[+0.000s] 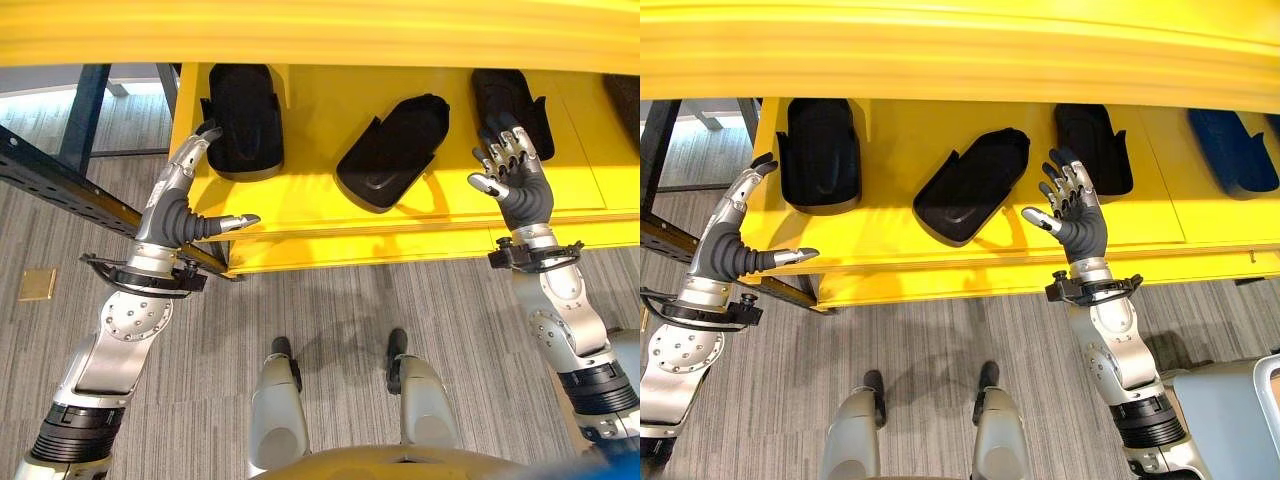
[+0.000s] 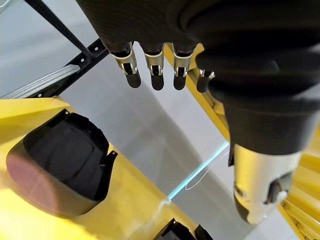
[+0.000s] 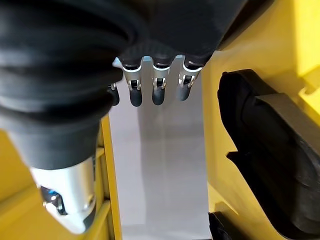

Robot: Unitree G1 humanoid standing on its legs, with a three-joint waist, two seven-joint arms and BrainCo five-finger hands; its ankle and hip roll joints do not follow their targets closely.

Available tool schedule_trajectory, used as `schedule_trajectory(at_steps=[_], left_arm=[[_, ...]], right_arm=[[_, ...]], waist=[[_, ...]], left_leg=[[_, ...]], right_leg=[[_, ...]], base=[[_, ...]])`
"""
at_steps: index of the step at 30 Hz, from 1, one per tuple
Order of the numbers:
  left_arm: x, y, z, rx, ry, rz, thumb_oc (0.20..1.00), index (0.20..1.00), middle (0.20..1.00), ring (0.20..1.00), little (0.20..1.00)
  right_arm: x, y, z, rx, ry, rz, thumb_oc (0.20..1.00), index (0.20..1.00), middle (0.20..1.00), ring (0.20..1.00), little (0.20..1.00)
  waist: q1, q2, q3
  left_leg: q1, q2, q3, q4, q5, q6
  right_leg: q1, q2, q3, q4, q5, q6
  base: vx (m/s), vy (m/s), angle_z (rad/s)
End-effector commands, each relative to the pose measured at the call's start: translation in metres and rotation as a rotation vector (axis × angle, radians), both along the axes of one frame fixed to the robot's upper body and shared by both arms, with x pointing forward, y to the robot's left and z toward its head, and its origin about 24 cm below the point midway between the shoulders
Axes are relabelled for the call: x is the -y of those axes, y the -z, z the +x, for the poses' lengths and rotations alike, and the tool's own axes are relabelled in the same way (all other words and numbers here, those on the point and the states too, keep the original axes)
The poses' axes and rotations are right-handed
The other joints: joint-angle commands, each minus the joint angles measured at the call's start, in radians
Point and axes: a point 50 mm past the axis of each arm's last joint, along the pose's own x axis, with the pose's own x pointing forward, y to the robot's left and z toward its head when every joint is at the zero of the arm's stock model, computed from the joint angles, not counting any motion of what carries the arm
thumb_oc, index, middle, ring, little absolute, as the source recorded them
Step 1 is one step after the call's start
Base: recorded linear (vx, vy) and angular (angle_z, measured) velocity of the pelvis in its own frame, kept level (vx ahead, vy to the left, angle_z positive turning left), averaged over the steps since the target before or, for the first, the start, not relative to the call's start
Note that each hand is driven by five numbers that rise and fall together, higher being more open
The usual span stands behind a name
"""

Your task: Move parts from the plastic box to the shelf.

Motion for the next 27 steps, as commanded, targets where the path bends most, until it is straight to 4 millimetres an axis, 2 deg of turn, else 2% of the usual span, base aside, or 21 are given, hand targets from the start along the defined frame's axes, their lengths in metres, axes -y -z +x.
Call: schedule_trajectory(at_steps=[1, 3, 4, 10, 17, 27], left_arm=[[0.010, -0.011, -0.004, 0.057, 0.078, -0.007, 1.000, 1.000, 1.000, 1.000, 1.000], [0.010, -0.011, -0.004, 0.056, 0.079, -0.014, 1.000, 1.000, 1.000, 1.000, 1.000], [0.012, -0.008, -0.003, 0.040, 0.094, -0.026, 1.000, 1.000, 1.000, 1.000, 1.000], [0.015, -0.004, -0.001, 0.008, 0.112, -0.035, 1.000, 1.000, 1.000, 1.000, 1.000], [0.018, -0.004, -0.002, -0.007, 0.138, -0.036, 1.000, 1.000, 1.000, 1.000, 1.000], [0.016, -0.003, -0.002, -0.016, 0.127, -0.033, 1.000, 1.000, 1.000, 1.000, 1.000]], right_arm=[[-0.002, -0.023, 0.008, 0.099, 0.012, 0.102, 1.000, 1.000, 1.000, 1.000, 1.000], [-0.003, -0.024, 0.009, 0.101, 0.008, 0.100, 1.000, 1.000, 1.000, 1.000, 1.000], [-0.005, -0.023, 0.016, 0.080, 0.011, 0.123, 1.000, 1.000, 1.000, 1.000, 1.000], [-0.011, -0.018, 0.030, 0.020, 0.006, 0.163, 1.000, 1.000, 1.000, 1.000, 1.000], [-0.016, -0.005, 0.044, -0.073, 0.000, 0.181, 1.000, 1.000, 1.000, 1.000, 1.000], [-0.014, 0.005, 0.051, -0.133, 0.016, 0.221, 1.000, 1.000, 1.000, 1.000, 1.000]], waist=[[0.009, -0.025, -0.046], [0.010, -0.026, -0.050], [0.014, -0.026, -0.058], [0.025, -0.025, -0.058], [0.039, -0.019, -0.051], [0.047, -0.019, -0.046]], left_leg=[[0.014, 0.021, -0.036, -0.083, 0.052, 0.002], [0.017, 0.019, -0.035, -0.094, 0.061, 0.005], [0.024, 0.017, -0.031, -0.104, 0.067, 0.006], [0.023, 0.024, -0.030, -0.098, 0.064, 0.005], [0.014, 0.026, -0.036, -0.093, 0.064, 0.005], [0.000, 0.029, -0.043, -0.078, 0.054, 0.004]], right_leg=[[0.142, -0.065, 0.014, -0.115, 0.052, 0.044], [0.143, -0.067, 0.014, -0.122, 0.059, 0.045], [0.150, -0.071, 0.010, -0.134, 0.062, 0.044], [0.147, -0.066, 0.012, -0.140, 0.063, 0.044], [0.141, -0.064, 0.010, -0.128, 0.055, 0.039], [0.133, -0.058, 0.009, -0.118, 0.049, 0.039]], base=[[0.05, -0.007, -0.01], [0.02, -0.003, -0.01], [0.04, -0.026, 0.00], [0.00, -0.005, 0.00], [0.00, -0.009, 0.00], [0.00, 0.000, 0.00]])
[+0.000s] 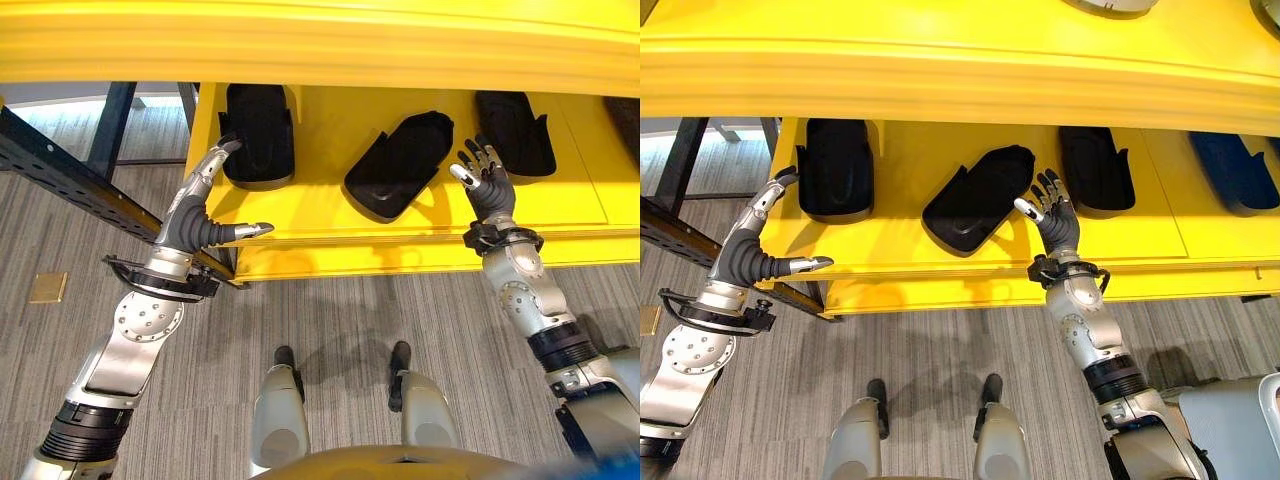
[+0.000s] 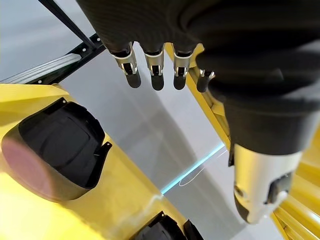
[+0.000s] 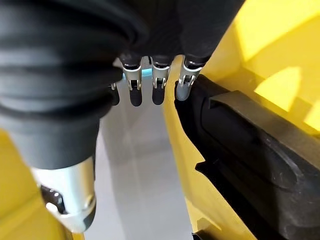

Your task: Move parts from the plastic box to the shelf.

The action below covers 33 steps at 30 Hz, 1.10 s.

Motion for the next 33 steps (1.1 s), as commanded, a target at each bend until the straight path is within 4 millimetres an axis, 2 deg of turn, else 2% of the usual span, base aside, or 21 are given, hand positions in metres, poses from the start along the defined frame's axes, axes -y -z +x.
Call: schedule_trajectory(at_steps=[1, 11, 27, 33], left_arm=[[0.005, -0.014, -0.005, 0.062, 0.049, 0.018, 1.000, 1.000, 1.000, 1.000, 1.000], [0.000, -0.014, -0.005, 0.054, 0.025, 0.015, 1.000, 1.000, 1.000, 1.000, 1.000], [0.000, -0.018, -0.004, 0.052, 0.043, 0.012, 1.000, 1.000, 1.000, 1.000, 1.000], [-0.001, -0.019, -0.003, 0.057, 0.040, 0.001, 1.000, 1.000, 1.000, 1.000, 1.000]], right_arm=[[-0.005, -0.029, 0.007, 0.119, -0.003, 0.068, 1.000, 1.000, 1.000, 1.000, 1.000], [-0.001, -0.022, 0.018, 0.060, 0.050, 0.164, 1.000, 1.000, 1.000, 1.000, 1.000], [0.001, -0.035, 0.036, 0.049, 0.091, 0.253, 1.000, 1.000, 1.000, 1.000, 1.000], [0.006, -0.040, 0.038, 0.064, 0.107, 0.355, 1.000, 1.000, 1.000, 1.000, 1.000]], waist=[[0.018, -0.020, -0.016], [0.031, -0.018, -0.010], [0.054, 0.003, 0.019], [0.061, 0.020, 0.038]], left_leg=[[-0.034, 0.038, -0.052, -0.024, 0.031, 0.002], [-0.053, 0.034, -0.060, -0.005, 0.027, 0.005], [-0.074, 0.029, -0.070, 0.002, 0.033, 0.006], [-0.091, 0.023, -0.079, 0.010, 0.042, 0.003]], right_leg=[[0.094, -0.059, 0.014, -0.044, 0.021, 0.039], [0.081, -0.057, 0.013, -0.025, 0.016, 0.035], [0.045, -0.062, 0.015, 0.022, 0.000, 0.026], [0.018, -0.065, 0.016, 0.071, -0.021, 0.018]], base=[[0.00, 0.000, 0.00], [0.00, -0.001, 0.00], [0.00, -0.007, 0.02], [-0.01, -0.026, 0.04]])
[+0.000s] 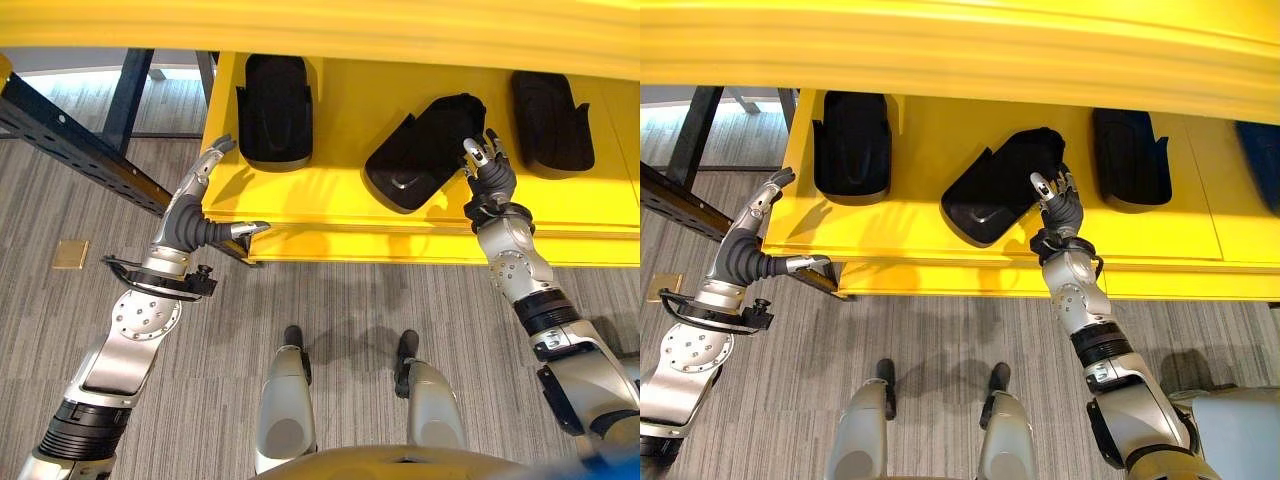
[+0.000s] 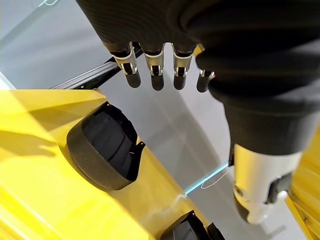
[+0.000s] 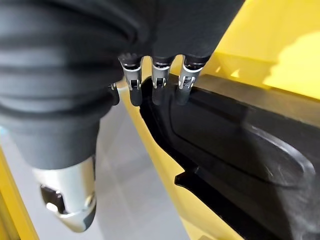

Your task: Move parts from the plastic box to the shelf.

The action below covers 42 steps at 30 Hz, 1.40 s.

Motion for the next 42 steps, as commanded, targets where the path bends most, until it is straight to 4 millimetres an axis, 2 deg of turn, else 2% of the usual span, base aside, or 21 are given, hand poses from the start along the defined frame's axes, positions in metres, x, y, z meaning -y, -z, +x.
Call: schedule_trajectory(at_steps=[1, 12, 33, 42], left_arm=[[0.003, -0.021, -0.005, 0.089, 0.053, 0.032, 1.000, 1.000, 1.000, 1.000, 1.000], [-0.001, -0.021, -0.006, 0.084, 0.042, 0.015, 1.000, 1.000, 1.000, 1.000, 1.000], [-0.012, -0.023, -0.012, 0.101, 0.007, -0.026, 1.000, 1.000, 1.000, 1.000, 1.000], [-0.015, -0.024, -0.012, 0.103, 0.004, -0.036, 1.000, 1.000, 1.000, 1.000, 1.000]], right_arm=[[0.005, -0.033, 0.004, 0.148, 0.041, 0.094, 1.000, 1.000, 1.000, 1.000, 1.000], [0.013, -0.041, 0.009, 0.164, 0.074, 0.134, 1.000, 1.000, 1.000, 1.000, 1.000], [0.030, -0.079, 0.021, 0.234, 0.135, 0.124, 1.000, 1.000, 1.000, 1.000, 1.000], [0.038, -0.084, 0.026, 0.219, 0.170, 0.134, 1.000, 1.000, 1.000, 1.000, 1.000]], waist=[[0.011, -0.013, -0.024], [0.019, 0.004, -0.006], [0.031, 0.012, 0.004], [0.036, 0.019, 0.009]], left_leg=[[-0.041, 0.027, -0.050, -0.024, 0.042, 0.003], [-0.058, 0.027, -0.058, -0.014, 0.046, 0.000], [-0.083, 0.020, -0.063, -0.006, 0.052, 0.002], [-0.089, 0.019, -0.069, -0.007, 0.053, 0.003]], right_leg=[[0.071, -0.055, 0.029, -0.014, 0.010, 0.026], [0.044, -0.056, 0.026, 0.029, -0.009, 0.019], [0.004, -0.057, 0.027, 0.081, -0.029, 0.009], [-0.008, -0.057, 0.031, 0.097, -0.035, 0.007]], base=[[-0.01, -0.021, 0.06], [-0.01, -0.013, 0.04], [0.00, 0.000, 0.00], [0.00, 0.000, 0.00]])
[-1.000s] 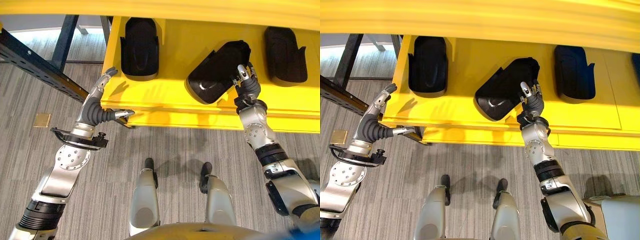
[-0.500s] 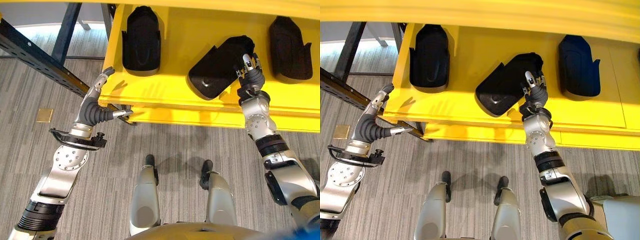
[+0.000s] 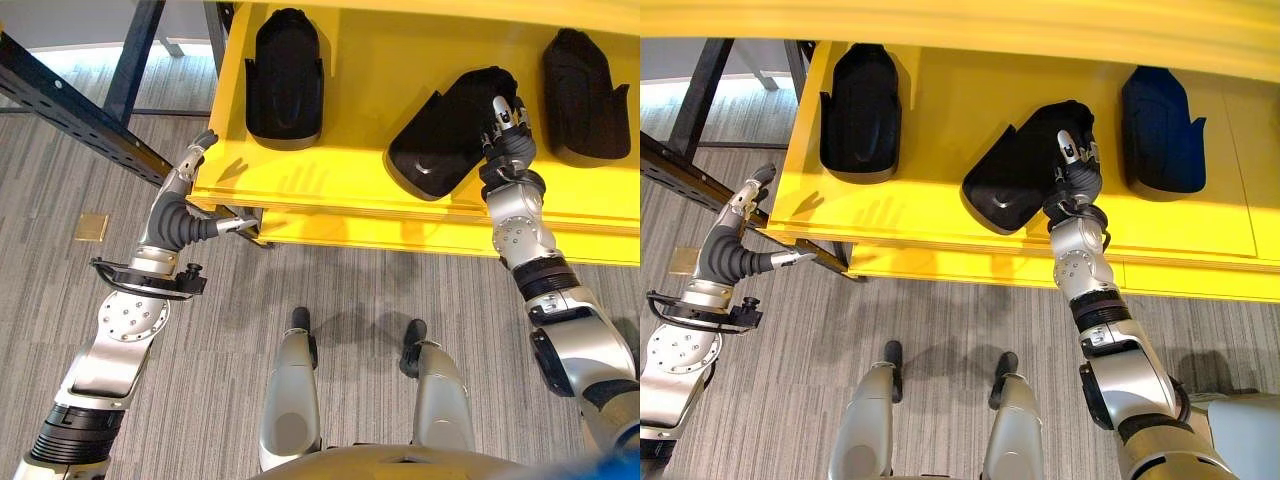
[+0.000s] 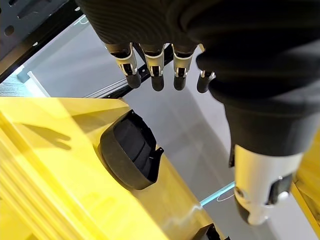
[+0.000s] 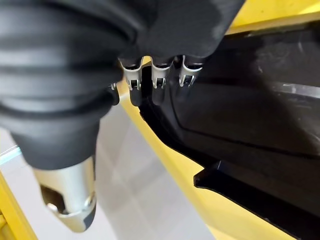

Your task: Move parts from the plastic box to the shelf.

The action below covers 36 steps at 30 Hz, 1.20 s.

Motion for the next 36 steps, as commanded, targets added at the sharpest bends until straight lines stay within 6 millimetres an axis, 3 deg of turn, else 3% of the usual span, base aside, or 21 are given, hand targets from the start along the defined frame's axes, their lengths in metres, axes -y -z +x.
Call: schedule_trajectory(at_steps=[1, 18, 36], left_arm=[[-0.004, -0.021, -0.009, 0.105, 0.018, 0.041, 1.000, 1.000, 1.000, 1.000, 1.000], [-0.008, -0.024, -0.011, 0.119, 0.023, 0.037, 1.000, 1.000, 1.000, 1.000, 1.000], [-0.013, -0.027, -0.011, 0.138, 0.003, 0.031, 1.000, 1.000, 1.000, 1.000, 1.000]], right_arm=[[0.021, -0.044, 0.001, 0.147, 0.076, 0.027, 1.000, 1.000, 1.000, 1.000, 1.000], [0.037, -0.064, 0.008, 0.137, 0.121, -0.044, 1.000, 1.000, 1.000, 1.000, 1.000], [0.008, -0.071, 0.013, 0.177, 0.007, -0.061, 1.000, 1.000, 1.000, 1.000, 1.000]], waist=[[0.009, -0.004, -0.023], [0.028, 0.015, -0.005], [0.051, 0.012, -0.004]], left_leg=[[-0.024, 0.019, -0.029, -0.037, 0.039, 0.018], [-0.057, 0.014, -0.043, -0.025, 0.048, 0.017], [-0.080, -0.001, -0.058, -0.019, 0.048, 0.024]], right_leg=[[0.092, -0.043, 0.042, -0.057, 0.032, 0.033], [0.053, -0.042, 0.037, -0.012, 0.013, 0.025], [0.050, -0.046, 0.024, -0.004, 0.012, 0.024]], base=[[0.00, 0.000, 0.00], [0.00, -0.013, 0.02], [0.00, 0.002, 0.02]])
